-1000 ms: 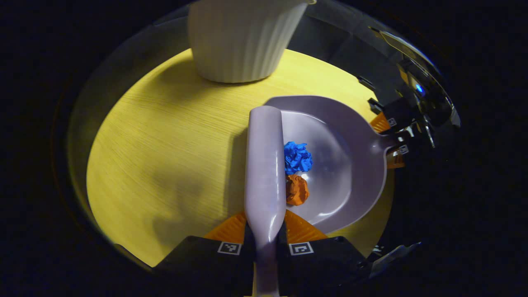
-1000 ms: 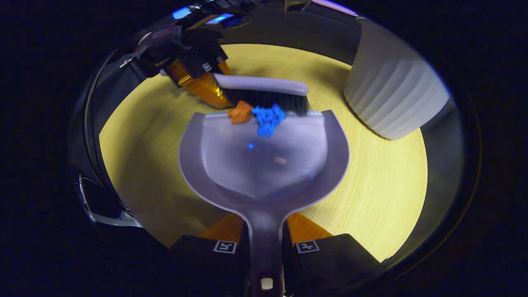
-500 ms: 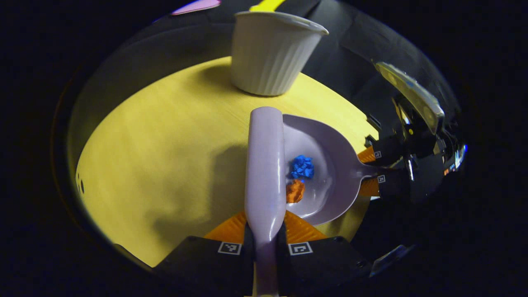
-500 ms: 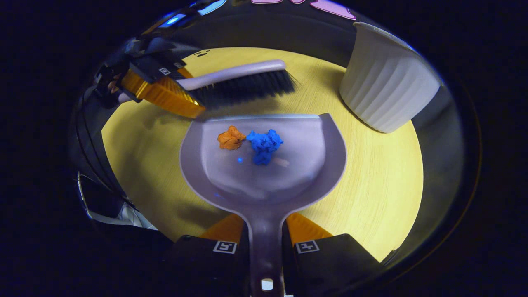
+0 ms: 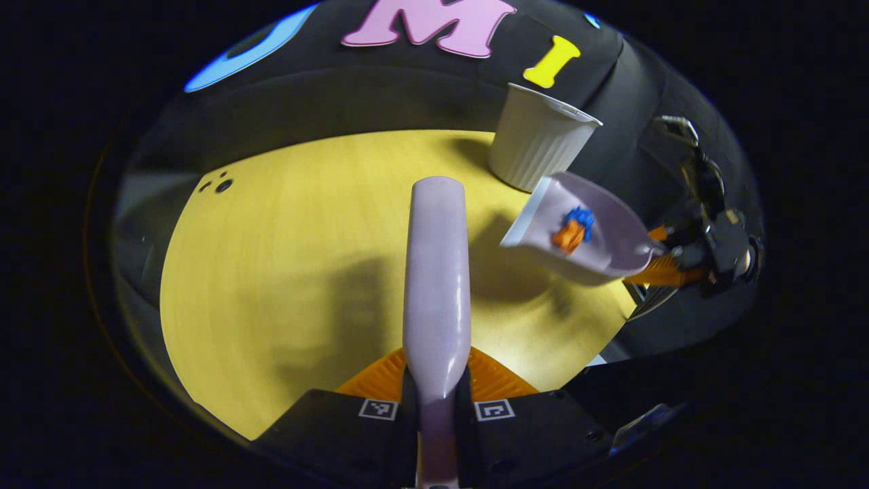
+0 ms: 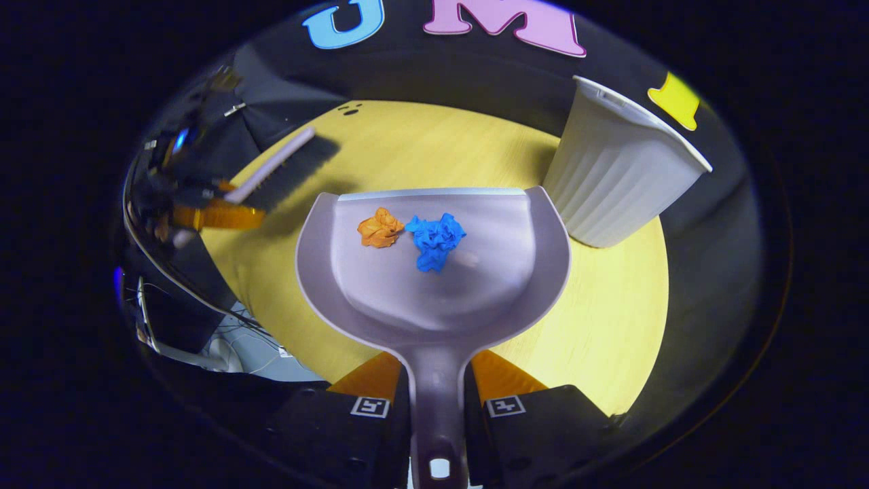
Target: Pick up the small broom and dustpan from the desktop, sweep the trash into the dustpan with the broom, and then empty the trash into the garbage bin.
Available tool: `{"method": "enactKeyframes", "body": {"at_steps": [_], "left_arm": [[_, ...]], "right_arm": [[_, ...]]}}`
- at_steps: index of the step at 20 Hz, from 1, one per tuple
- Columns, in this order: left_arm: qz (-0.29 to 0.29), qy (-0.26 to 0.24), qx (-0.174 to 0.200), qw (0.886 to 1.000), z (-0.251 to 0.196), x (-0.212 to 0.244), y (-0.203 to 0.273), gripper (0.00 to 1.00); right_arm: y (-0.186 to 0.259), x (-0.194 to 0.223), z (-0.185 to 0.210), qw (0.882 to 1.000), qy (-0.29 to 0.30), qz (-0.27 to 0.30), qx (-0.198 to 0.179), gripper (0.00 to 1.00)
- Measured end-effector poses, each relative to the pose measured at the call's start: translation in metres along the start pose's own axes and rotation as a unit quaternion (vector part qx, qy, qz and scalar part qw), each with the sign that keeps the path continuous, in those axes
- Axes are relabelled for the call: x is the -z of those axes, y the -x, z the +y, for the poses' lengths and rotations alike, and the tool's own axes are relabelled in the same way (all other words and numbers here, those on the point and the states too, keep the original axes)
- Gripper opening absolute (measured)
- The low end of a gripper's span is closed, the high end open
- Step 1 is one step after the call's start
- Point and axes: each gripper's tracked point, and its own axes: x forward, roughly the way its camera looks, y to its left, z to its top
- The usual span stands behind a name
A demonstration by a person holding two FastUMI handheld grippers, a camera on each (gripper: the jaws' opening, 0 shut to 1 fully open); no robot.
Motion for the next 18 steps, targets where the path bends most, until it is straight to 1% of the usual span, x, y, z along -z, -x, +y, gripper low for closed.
{"method": "enactKeyframes", "body": {"at_steps": [1,2,3,4,6,8,11,12,14,15,16,17,18], "left_arm": [[-0.005,0.011,-0.005,1.000,-0.002,0.010,0.007,0.27],[-0.010,0.025,-0.004,1.000,-0.009,0.018,0.009,0.27],[-0.013,0.037,-0.001,0.999,-0.015,0.025,0.016,0.27],[-0.014,0.047,0.001,0.999,-0.017,0.033,0.031,0.27],[-0.014,0.055,0.000,0.998,-0.020,0.052,0.035,0.27],[-0.012,0.060,0.000,0.998,-0.022,0.063,0.038,0.25],[-0.014,0.066,-0.002,0.998,-0.020,0.068,0.043,0.27],[-0.017,0.068,-0.004,0.998,-0.018,0.067,0.042,0.25],[-0.023,0.075,-0.009,0.997,-0.013,0.062,0.044,0.25],[-0.026,0.080,-0.011,0.996,-0.010,0.059,0.046,0.27],[-0.031,0.085,-0.013,0.996,-0.007,0.054,0.048,0.25],[-0.036,0.089,-0.015,0.995,-0.003,0.049,0.050,0.25],[-0.039,0.093,-0.016,0.995,0.000,0.045,0.051,0.25]], "right_arm": [[0.012,-0.007,0.000,1.000,0.004,0.000,-0.002,0.37],[0.025,-0.016,0.001,1.000,0.007,-0.002,-0.005,0.33],[0.039,-0.025,0.002,1.000,0.006,-0.004,-0.009,0.37],[0.053,-0.035,0.003,1.000,-0.001,-0.007,-0.016,0.37],[0.081,-0.054,0.007,0.999,-0.026,-0.011,-0.034,0.37],[0.106,-0.075,0.001,0.998,-0.041,-0.020,-0.040,0.37],[0.135,-0.104,-0.021,0.998,-0.049,-0.038,-0.026,0.37],[0.143,-0.112,-0.031,0.997,-0.054,-0.044,-0.021,0.37],[0.148,-0.131,-0.056,0.996,-0.067,-0.054,-0.004,0.37],[0.150,-0.138,-0.071,0.996,-0.071,-0.059,0.008,0.33],[0.150,-0.146,-0.087,0.995,-0.072,-0.063,0.021,0.37],[0.148,-0.153,-0.103,0.994,-0.074,-0.066,0.034,0.32],[0.147,-0.160,-0.119,0.994,-0.078,-0.068,0.046,0.37]]}}
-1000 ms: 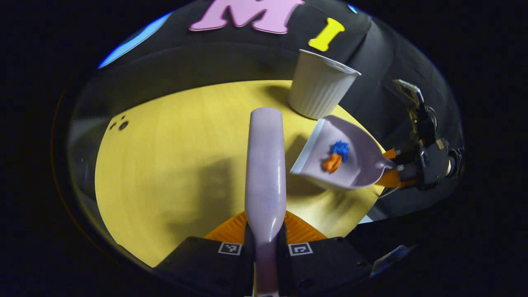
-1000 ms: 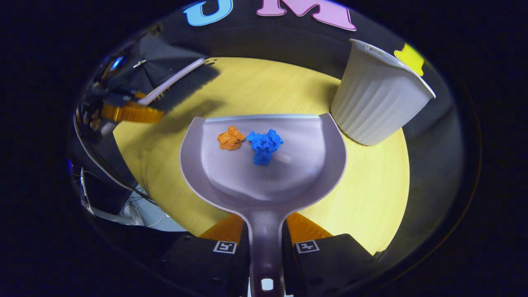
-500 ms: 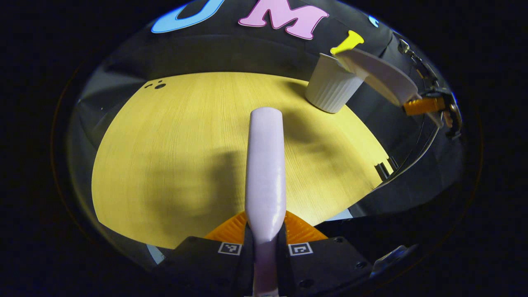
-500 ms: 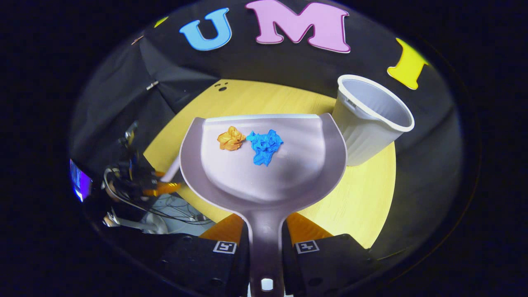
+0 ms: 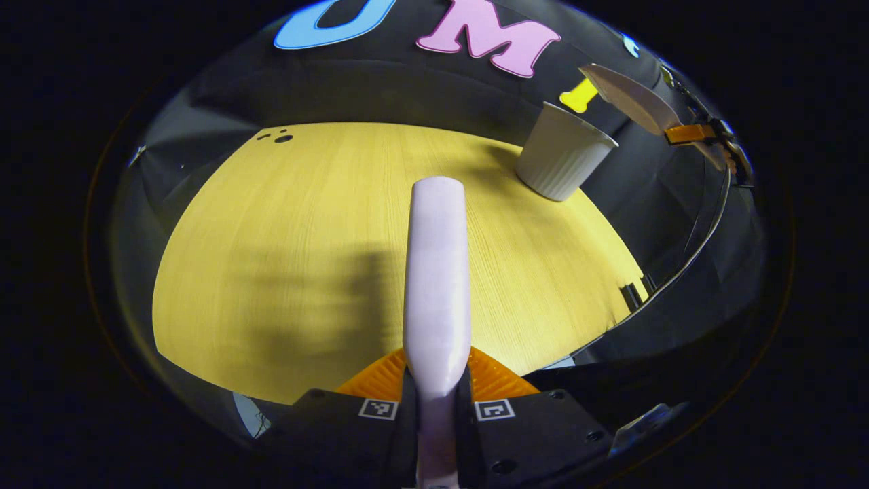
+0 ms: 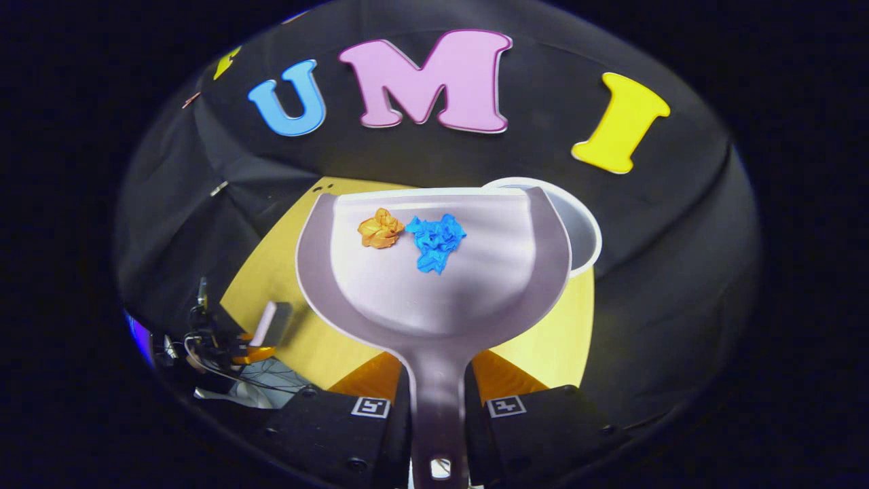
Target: Pick up the small broom and dustpan from the desktop, sweep the trash into the dustpan with the broom, and then empty the trash into the garbage bin.
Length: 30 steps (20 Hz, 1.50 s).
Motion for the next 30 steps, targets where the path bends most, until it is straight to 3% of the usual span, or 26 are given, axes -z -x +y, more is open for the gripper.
{"method": "enactKeyframes", "body": {"at_steps": [1,2,7,9,12,16,19,20,21,25,30], "left_arm": [[-0.003,0.003,-0.001,1.000,0.002,-0.004,0.000,0.27],[-0.004,0.003,-0.003,1.000,0.005,-0.008,0.001,0.27],[-0.001,-0.002,-0.015,1.000,0.022,-0.021,0.003,0.25],[-0.002,0.002,-0.015,1.000,0.024,-0.026,0.003,0.29],[0.005,0.004,-0.016,1.000,0.027,-0.027,-0.002,0.25],[0.015,0.005,-0.014,1.000,0.028,-0.029,-0.010,0.25],[0.019,0.011,-0.011,1.000,0.032,-0.032,-0.015,0.27],[0.019,0.009,-0.010,1.000,0.031,-0.033,-0.016,0.27],[0.019,0.006,-0.009,1.000,0.031,-0.036,-0.016,0.26],[0.024,0.006,0.000,1.000,0.030,-0.043,-0.023,0.27],[0.023,0.043,0.014,0.999,0.029,-0.057,-0.025,0.25]], "right_arm": [[-0.006,-0.007,-0.013,1.000,-0.006,-0.001,0.010,0.33],[-0.013,-0.014,-0.025,1.000,-0.014,-0.002,0.018,0.37],[-0.047,-0.032,-0.082,0.997,-0.054,0.000,0.059,0.32],[-0.061,-0.035,-0.100,0.995,-0.073,-0.002,0.073,0.33],[-0.077,-0.038,-0.128,0.990,-0.093,-0.008,0.109,0.37],[-0.087,-0.038,-0.163,0.980,-0.036,-0.020,0.196,0.37],[-0.090,-0.039,-0.172,0.971,0.006,-0.026,0.238,0.37],[-0.089,-0.041,-0.177,0.966,0.034,-0.024,0.256,0.41],[-0.088,-0.044,-0.182,0.959,0.067,-0.024,0.273,0.37],[-0.086,-0.048,-0.190,0.930,0.174,-0.032,0.321,0.36],[-0.080,-0.057,-0.194,0.874,0.308,-0.022,0.376,0.37]]}}
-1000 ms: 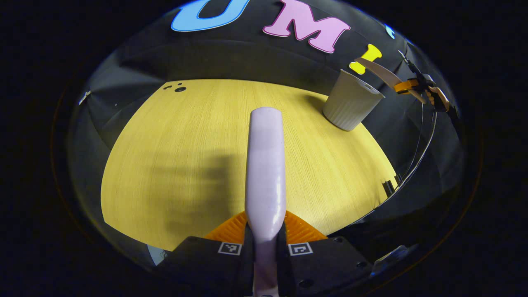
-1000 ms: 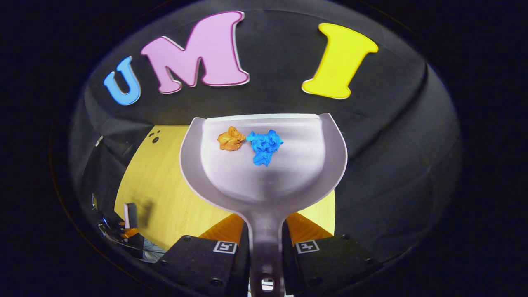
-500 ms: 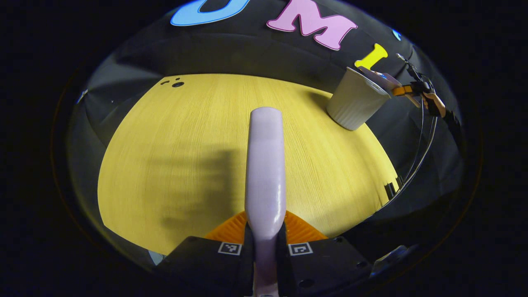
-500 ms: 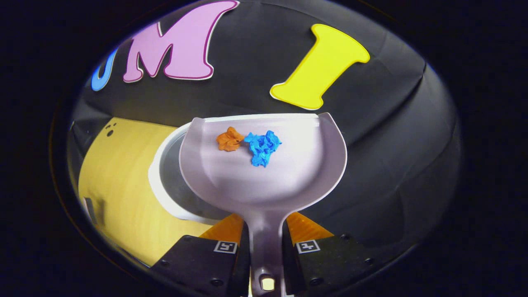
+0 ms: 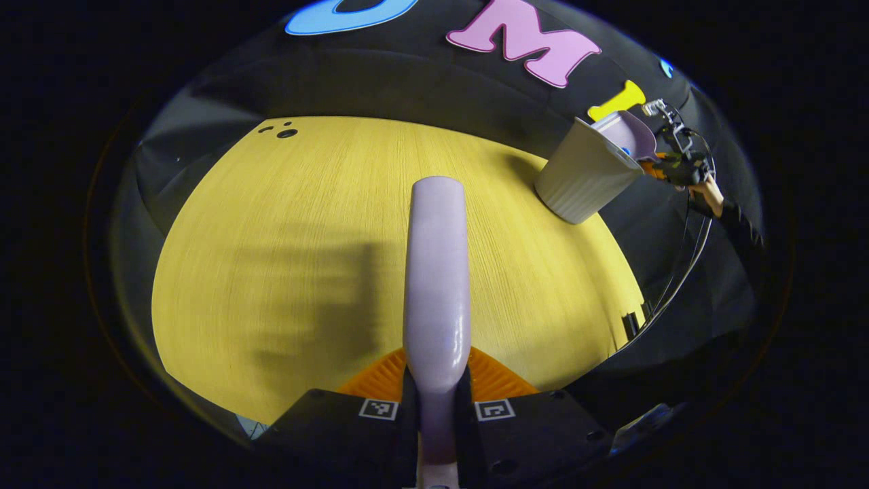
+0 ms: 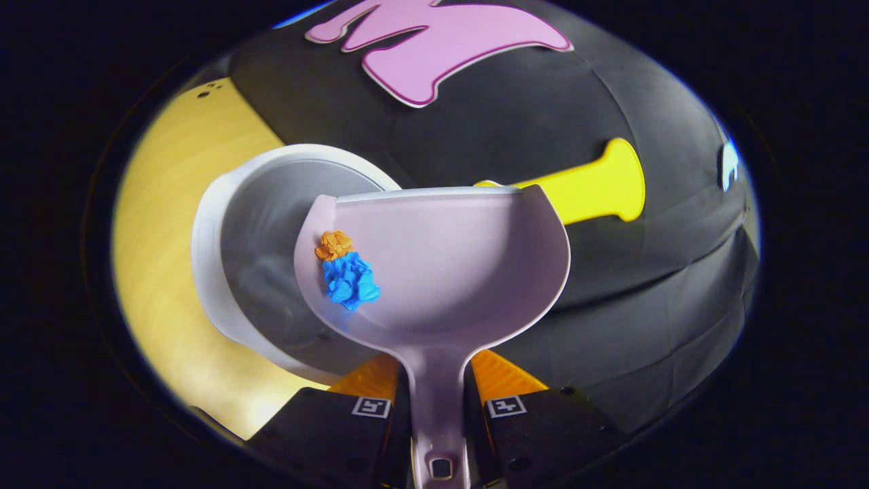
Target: Pick up the small broom and dustpan from the desktop, sweep the trash into the dustpan with the broom, and then empty the trash into the garbage bin.
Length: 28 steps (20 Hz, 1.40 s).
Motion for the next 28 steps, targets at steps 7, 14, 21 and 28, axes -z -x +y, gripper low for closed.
{"method": "enactKeyframes", "body": {"at_steps": [7,14,21,28], "left_arm": [[0.001,0.012,-0.001,1.000,0.007,-0.004,-0.001,0.27],[0.001,0.014,-0.005,1.000,0.011,-0.008,-0.002,0.27],[-0.020,0.021,-0.012,0.999,0.005,-0.018,0.007,0.27],[-0.084,0.014,-0.044,0.995,0.003,-0.042,0.038,0.27]], "right_arm": [[-0.003,0.009,-0.025,0.982,0.179,-0.027,0.050,0.32],[-0.013,0.021,-0.048,0.940,0.328,-0.058,0.072,0.36],[-0.007,0.031,-0.054,0.987,0.157,-0.003,0.032,0.36],[0.004,0.031,-0.058,0.994,-0.104,0.030,-0.032,0.34]]}}
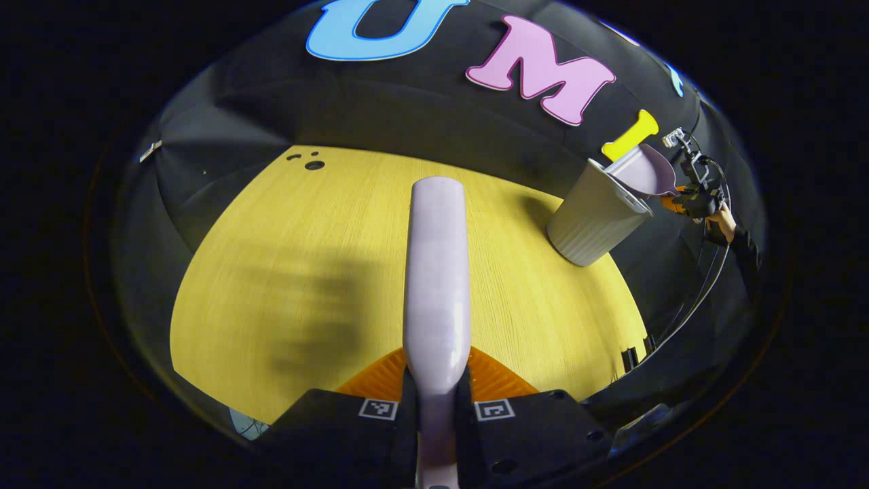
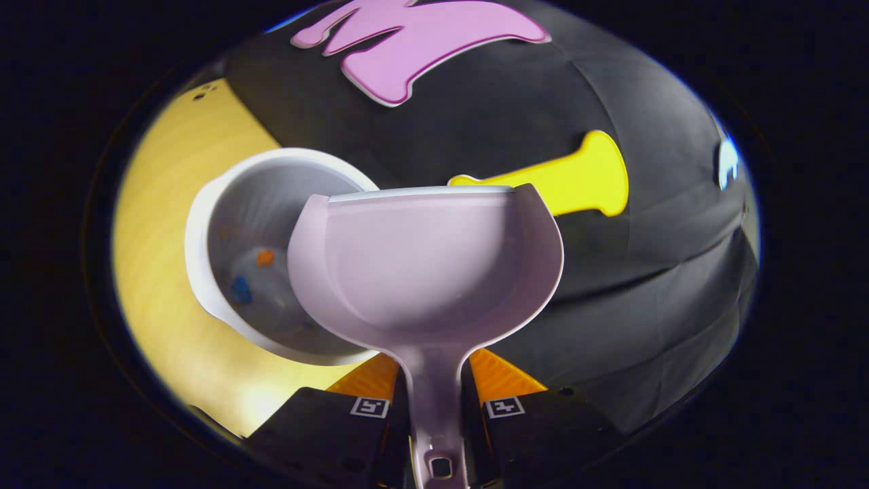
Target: Pick up the small broom and dustpan from the desktop, sweep the trash into the dustpan with the broom, and then empty the trash into the garbage bin.
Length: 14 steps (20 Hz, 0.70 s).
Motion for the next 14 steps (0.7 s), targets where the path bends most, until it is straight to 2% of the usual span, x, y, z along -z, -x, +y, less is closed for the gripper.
{"method": "enactKeyframes", "body": {"at_steps": [4,7,8,11,12,14], "left_arm": [[-0.031,0.000,-0.011,0.999,0.001,-0.007,0.020,0.27],[-0.040,0.002,-0.020,0.999,0.006,-0.004,0.029,0.27],[-0.042,0.006,-0.020,0.999,0.007,-0.003,0.032,0.27],[-0.049,0.014,-0.027,0.998,0.014,0.001,0.032,0.27],[-0.052,0.017,-0.029,0.998,0.016,0.001,0.032,0.25],[-0.056,0.026,-0.031,0.998,0.018,0.000,0.029,0.27]], "right_arm": [[0.011,-0.021,0.013,0.993,-0.105,-0.018,-0.057,0.37],[0.028,-0.051,0.020,0.980,-0.160,-0.052,-0.105,0.36],[0.033,-0.057,0.026,0.974,-0.180,-0.060,-0.124,0.34],[0.056,-0.069,0.051,0.950,-0.236,-0.074,-0.188,0.36],[0.063,-0.075,0.063,0.944,-0.246,-0.074,-0.207,0.36],[0.090,-0.085,0.102,0.927,-0.266,-0.068,-0.254,0.36]]}}
